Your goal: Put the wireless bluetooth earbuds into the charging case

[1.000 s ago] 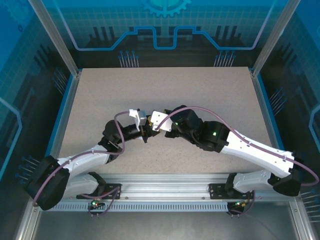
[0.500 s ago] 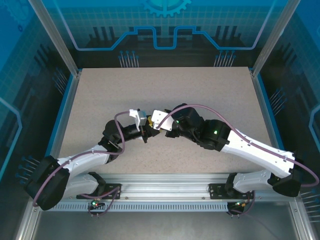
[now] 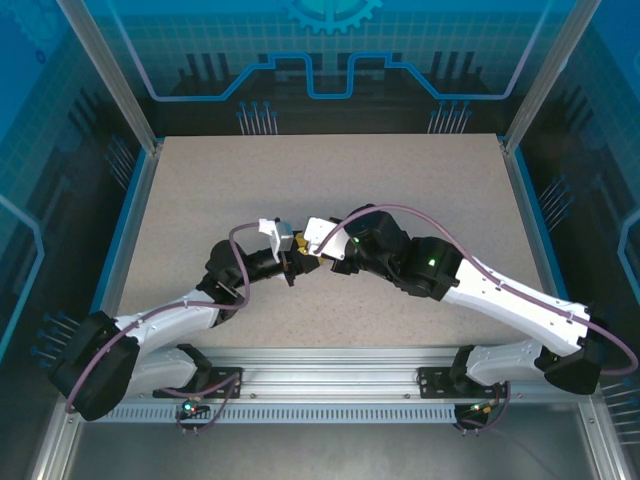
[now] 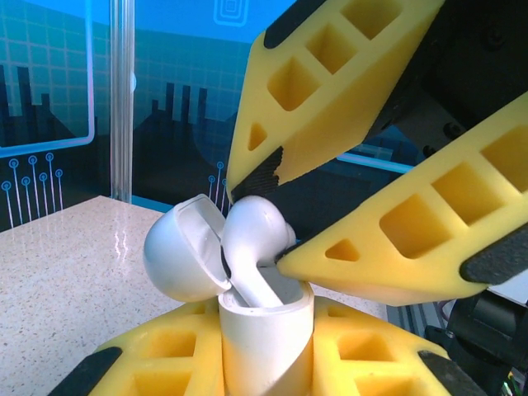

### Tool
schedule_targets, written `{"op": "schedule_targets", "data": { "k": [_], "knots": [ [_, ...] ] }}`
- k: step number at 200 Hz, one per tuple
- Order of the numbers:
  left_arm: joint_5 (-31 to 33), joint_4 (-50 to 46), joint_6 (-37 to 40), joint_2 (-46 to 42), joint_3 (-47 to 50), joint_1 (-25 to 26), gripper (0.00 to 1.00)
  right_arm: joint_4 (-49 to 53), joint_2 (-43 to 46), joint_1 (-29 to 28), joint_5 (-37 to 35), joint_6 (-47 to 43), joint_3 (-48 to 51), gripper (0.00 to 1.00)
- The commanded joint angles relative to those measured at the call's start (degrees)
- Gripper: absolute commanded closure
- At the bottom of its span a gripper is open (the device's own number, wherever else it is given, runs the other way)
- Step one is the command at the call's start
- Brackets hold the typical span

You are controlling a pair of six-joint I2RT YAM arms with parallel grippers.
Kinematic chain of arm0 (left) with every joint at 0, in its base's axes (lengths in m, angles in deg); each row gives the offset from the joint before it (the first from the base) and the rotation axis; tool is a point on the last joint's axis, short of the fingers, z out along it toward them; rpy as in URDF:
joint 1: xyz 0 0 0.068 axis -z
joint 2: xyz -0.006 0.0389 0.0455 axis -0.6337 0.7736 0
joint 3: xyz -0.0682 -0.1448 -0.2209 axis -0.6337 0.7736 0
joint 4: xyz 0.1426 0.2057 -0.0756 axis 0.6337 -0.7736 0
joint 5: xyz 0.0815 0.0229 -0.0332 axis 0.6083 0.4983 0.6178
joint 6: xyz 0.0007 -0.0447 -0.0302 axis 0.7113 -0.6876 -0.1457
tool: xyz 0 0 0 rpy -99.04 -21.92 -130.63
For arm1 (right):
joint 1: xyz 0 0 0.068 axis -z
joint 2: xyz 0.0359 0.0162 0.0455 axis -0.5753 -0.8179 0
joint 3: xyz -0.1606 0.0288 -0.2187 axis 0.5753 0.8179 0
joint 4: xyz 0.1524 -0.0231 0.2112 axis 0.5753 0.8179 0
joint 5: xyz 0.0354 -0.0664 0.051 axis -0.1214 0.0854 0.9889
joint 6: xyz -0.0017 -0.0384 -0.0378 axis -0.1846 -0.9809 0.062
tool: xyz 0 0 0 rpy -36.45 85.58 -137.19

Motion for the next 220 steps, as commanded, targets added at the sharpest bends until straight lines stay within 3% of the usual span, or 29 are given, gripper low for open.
{"op": "schedule_targets", "data": {
  "k": [1,145,187,220],
  "knots": [
    [0.19,4.81,0.41,-0.88,-0.26,0.31,1.00,2.39,-0.30,0.37,3.80,1.28,-0.53,0.70],
    [0.54,5.40,0.16,-0.99,0.01,0.27,1.00,0.27,3.31,2.39,9.84,5.08,-1.74,0.58],
    [0.68,5.79,0.18,-1.08,0.11,0.22,1.00,-0.85,5.91,4.08,12.19,7.94,-2.94,0.49],
    [0.68,5.86,0.40,-1.08,0.14,0.24,1.00,-1.54,9.02,7.04,14.08,12.51,-3.56,0.33]
  ]
}}
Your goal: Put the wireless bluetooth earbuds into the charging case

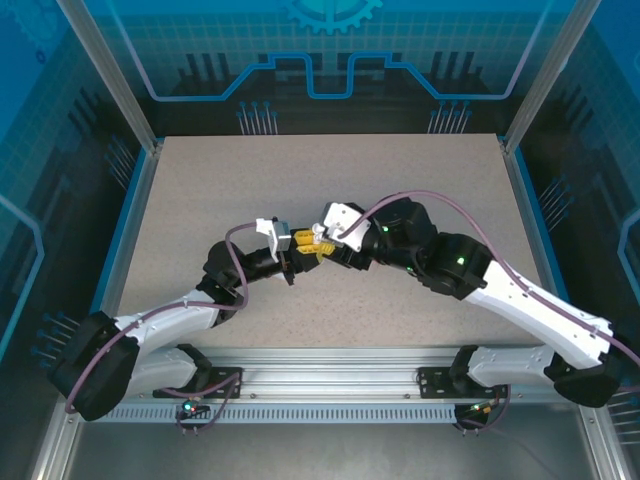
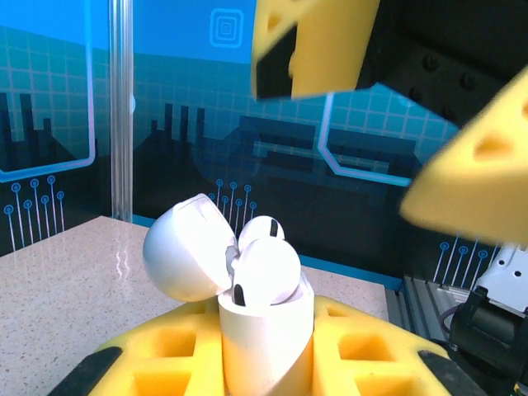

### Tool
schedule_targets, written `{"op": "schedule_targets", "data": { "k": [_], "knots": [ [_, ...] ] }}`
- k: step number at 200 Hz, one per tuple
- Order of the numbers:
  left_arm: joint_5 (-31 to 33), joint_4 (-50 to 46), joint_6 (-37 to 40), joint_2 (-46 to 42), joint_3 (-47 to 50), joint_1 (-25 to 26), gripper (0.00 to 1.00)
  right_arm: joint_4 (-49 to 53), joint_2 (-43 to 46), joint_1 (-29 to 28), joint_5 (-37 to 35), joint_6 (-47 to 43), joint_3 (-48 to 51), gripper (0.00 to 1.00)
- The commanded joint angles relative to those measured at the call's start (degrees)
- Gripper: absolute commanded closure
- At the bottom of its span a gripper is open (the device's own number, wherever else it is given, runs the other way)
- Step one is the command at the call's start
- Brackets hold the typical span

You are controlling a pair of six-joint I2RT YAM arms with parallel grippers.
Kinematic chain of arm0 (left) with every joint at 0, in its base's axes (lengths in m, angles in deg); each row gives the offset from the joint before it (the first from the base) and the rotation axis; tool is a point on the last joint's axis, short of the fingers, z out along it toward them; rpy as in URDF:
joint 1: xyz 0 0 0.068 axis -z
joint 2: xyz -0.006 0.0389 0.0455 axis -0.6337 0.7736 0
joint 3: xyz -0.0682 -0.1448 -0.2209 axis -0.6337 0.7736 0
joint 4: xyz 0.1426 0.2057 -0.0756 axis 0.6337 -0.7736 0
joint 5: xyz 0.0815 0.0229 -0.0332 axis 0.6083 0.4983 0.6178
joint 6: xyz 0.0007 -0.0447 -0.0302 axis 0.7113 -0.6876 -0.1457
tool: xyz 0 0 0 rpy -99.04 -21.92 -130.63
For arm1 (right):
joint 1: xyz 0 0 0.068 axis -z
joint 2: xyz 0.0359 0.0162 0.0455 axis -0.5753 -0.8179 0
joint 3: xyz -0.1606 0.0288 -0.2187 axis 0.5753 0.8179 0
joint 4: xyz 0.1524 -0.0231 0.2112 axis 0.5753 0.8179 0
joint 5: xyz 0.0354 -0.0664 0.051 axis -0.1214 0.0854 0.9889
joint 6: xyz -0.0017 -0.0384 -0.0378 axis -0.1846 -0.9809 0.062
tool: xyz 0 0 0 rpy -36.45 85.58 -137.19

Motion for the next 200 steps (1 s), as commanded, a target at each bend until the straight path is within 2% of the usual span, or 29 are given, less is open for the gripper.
{"op": "schedule_targets", "data": {
  "k": [1,39,70,102,141,200],
  "knots": [
    [0.63,3.21,0.44,-1.06,0.12,0.26,1.00,-1.48,2.97,2.39,2.67,4.92,-2.49,0.32],
    [0.55,3.20,0.44,-1.26,0.09,0.26,1.00,-0.64,6.08,10.84,11.65,11.71,0.09,0.00],
    [0.30,3.25,0.48,-1.41,-0.15,0.21,1.00,-0.70,7.49,19.03,22.81,18.73,3.83,0.00],
    [-0.27,3.25,0.49,-1.50,-0.84,0.27,1.00,-2.24,6.56,23.89,32.45,26.23,6.98,0.00],
    [-1.11,4.33,-0.18,-1.04,-1.46,0.23,1.00,-9.17,4.85,27.14,45.29,34.37,10.92,0.00],
    [-1.89,8.10,-1.68,0.67,-1.99,0.23,1.00,-8.22,-3.17,26.96,53.81,39.84,7.56,0.00]
  ]
}}
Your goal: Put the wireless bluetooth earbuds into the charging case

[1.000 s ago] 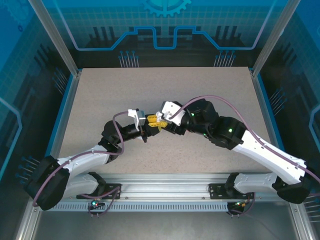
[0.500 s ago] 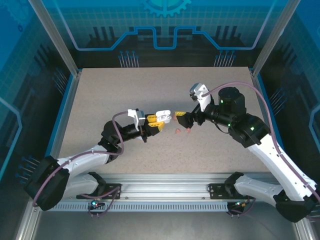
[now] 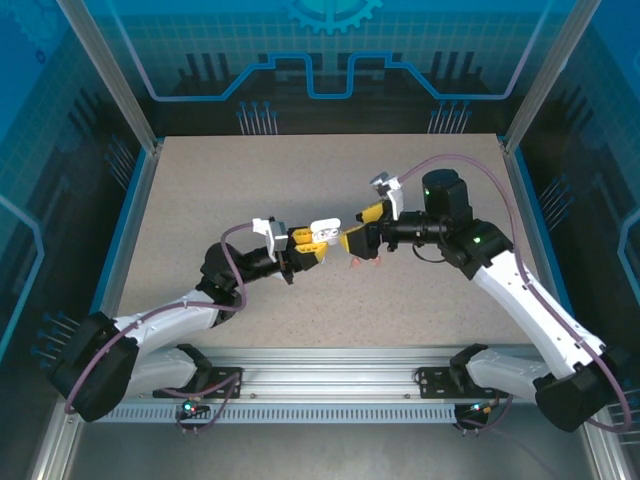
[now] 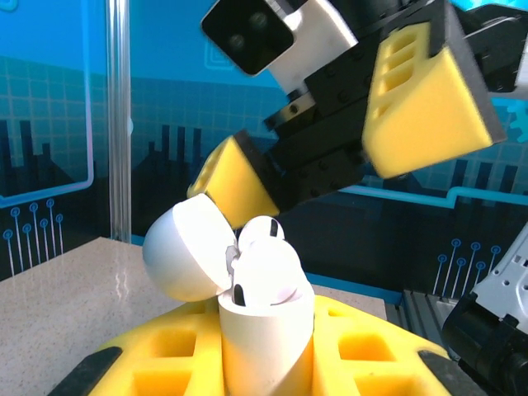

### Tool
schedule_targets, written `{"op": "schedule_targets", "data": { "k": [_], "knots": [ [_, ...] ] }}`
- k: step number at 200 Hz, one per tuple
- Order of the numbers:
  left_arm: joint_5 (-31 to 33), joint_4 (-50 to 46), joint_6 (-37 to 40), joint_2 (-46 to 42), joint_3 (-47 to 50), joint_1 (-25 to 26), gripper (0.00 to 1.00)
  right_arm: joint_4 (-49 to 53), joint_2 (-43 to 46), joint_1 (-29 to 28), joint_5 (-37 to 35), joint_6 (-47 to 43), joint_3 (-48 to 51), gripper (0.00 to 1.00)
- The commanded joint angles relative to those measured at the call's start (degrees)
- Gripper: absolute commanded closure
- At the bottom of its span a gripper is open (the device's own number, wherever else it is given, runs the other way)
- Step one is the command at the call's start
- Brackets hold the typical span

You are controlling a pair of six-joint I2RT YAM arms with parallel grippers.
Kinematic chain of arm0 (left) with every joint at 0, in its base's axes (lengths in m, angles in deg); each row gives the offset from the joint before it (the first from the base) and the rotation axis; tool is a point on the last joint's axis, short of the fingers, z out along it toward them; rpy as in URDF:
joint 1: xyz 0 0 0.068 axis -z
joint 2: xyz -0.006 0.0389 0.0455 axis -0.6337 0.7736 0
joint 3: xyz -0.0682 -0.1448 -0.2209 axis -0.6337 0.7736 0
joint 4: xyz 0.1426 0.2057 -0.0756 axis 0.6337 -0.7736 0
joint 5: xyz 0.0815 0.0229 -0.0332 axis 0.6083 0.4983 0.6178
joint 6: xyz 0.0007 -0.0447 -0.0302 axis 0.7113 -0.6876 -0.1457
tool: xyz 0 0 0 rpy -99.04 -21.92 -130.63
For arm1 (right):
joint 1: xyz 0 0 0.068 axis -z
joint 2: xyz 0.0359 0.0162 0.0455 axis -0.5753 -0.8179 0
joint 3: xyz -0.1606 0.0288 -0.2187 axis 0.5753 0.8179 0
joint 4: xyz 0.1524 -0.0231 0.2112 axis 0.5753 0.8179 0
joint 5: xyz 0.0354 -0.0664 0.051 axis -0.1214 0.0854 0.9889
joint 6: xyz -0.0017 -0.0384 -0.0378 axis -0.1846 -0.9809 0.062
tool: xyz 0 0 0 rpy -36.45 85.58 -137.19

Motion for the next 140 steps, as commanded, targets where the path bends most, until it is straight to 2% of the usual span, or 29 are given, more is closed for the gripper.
{"op": "schedule_targets", "data": {
  "k": [1,34,62,114,140],
  "knots": [
    [-1.57,4.79,-1.19,0.84,-1.90,0.30,1.00,-0.22,-3.77,0.27,7.05,4.57,-2.96,0.00],
    [-1.51,5.19,-1.04,1.31,-2.09,0.24,1.00,0.89,-7.18,-1.36,9.26,4.27,-5.38,0.05],
    [-1.19,4.79,-0.85,1.34,-1.99,0.28,1.00,-1.34,-6.61,-2.52,9.77,4.41,-5.43,0.08],
    [-0.85,4.56,-0.96,2.11,-1.86,0.24,1.00,-0.75,-5.55,-3.47,10.60,2.46,-7.10,0.22],
    [-0.68,4.50,-1.01,2.39,-1.73,0.27,1.00,-1.19,-4.49,-3.63,9.90,1.84,-7.10,0.23]
  ]
}}
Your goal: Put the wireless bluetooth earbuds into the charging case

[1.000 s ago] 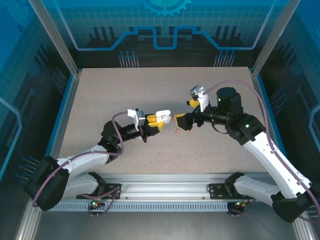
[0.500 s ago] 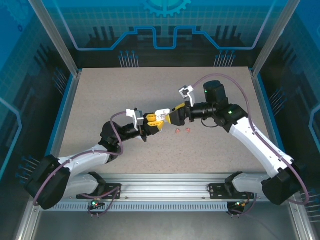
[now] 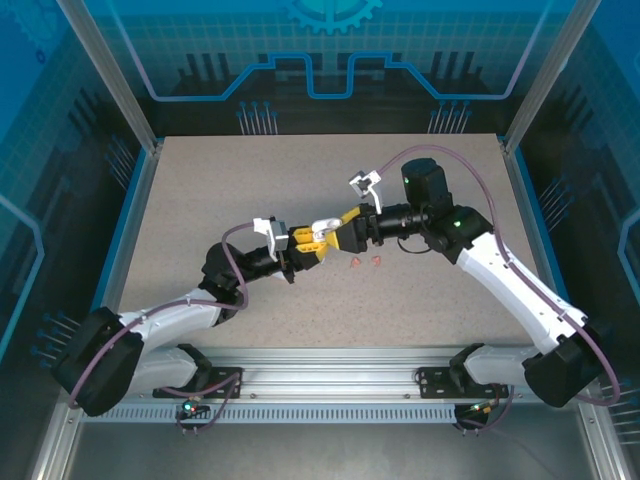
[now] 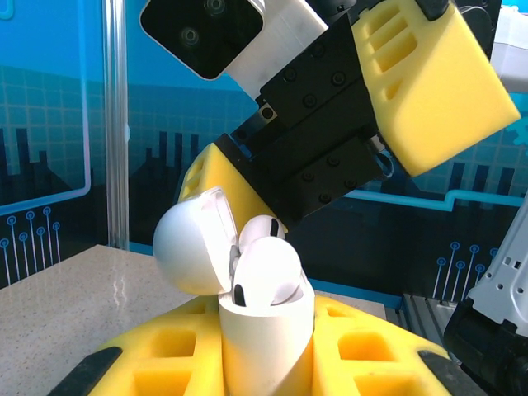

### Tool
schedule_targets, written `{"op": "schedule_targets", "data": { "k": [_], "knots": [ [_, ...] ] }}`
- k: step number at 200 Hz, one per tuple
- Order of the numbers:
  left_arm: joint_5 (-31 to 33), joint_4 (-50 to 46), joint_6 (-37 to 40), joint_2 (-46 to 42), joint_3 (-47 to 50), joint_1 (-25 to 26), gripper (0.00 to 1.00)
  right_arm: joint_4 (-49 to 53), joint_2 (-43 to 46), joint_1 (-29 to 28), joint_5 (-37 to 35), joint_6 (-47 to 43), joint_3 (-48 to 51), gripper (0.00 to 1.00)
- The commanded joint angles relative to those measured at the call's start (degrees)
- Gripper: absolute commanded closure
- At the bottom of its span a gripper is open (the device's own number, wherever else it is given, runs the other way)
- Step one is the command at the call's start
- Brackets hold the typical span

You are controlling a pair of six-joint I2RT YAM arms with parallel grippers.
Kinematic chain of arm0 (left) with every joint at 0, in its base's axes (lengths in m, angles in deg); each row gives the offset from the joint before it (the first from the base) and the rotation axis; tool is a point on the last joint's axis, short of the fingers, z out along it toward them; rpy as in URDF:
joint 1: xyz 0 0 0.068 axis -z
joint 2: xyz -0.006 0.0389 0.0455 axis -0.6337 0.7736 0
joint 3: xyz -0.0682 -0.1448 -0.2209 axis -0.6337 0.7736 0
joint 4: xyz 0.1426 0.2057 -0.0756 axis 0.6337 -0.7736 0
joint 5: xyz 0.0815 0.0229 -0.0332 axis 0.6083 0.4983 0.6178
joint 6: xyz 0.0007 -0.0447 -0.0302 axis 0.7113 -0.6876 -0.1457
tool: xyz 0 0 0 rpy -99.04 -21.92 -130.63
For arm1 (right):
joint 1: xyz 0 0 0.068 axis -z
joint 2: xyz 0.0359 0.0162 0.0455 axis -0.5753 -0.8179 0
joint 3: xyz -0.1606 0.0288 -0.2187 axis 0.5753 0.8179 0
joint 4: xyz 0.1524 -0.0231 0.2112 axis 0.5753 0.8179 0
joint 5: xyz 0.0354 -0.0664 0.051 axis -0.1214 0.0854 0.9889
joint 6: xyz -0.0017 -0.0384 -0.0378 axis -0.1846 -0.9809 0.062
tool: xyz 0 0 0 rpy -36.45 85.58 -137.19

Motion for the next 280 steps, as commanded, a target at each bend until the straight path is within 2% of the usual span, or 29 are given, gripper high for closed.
{"op": "schedule_targets", "data": {
  "k": [1,61,91,104,152,189,225,280],
  "knots": [
    [-0.48,1.80,-0.81,0.57,-1.68,0.23,1.00,-0.99,2.26,-0.86,1.16,-1.34,-1.92,0.23],
    [-0.52,1.85,-1.07,0.61,-1.77,0.27,1.00,2.70,2.53,-0.85,-2.23,-4.52,-2.57,0.23],
    [-1.05,2.14,-1.17,0.55,-1.64,0.28,1.00,10.61,3.22,-0.75,-13.01,-12.52,-3.85,0.21],
    [-1.98,2.83,-1.27,0.52,-1.42,0.31,1.00,11.51,4.24,-0.44,-14.94,-16.81,-3.30,0.19],
    [-4.90,0.83,-0.38,-1.63,-1.10,0.22,1.00,11.76,10.84,-0.39,-12.15,-37.18,2.33,0.16],
    [-7.00,-0.63,-0.67,-2.36,-1.76,0.27,1.00,16.16,10.72,-0.39,-9.93,-48.28,1.65,0.19],
    [-7.51,-0.40,-1.31,-2.08,-2.08,0.28,1.00,16.32,7.98,-1.41,-9.40,-50.05,-0.13,0.22],
    [-7.44,0.12,-1.60,-1.87,-2.12,0.23,1.00,14.96,3.34,-4.46,-9.14,-48.49,-2.09,0.41]
  ]
}}
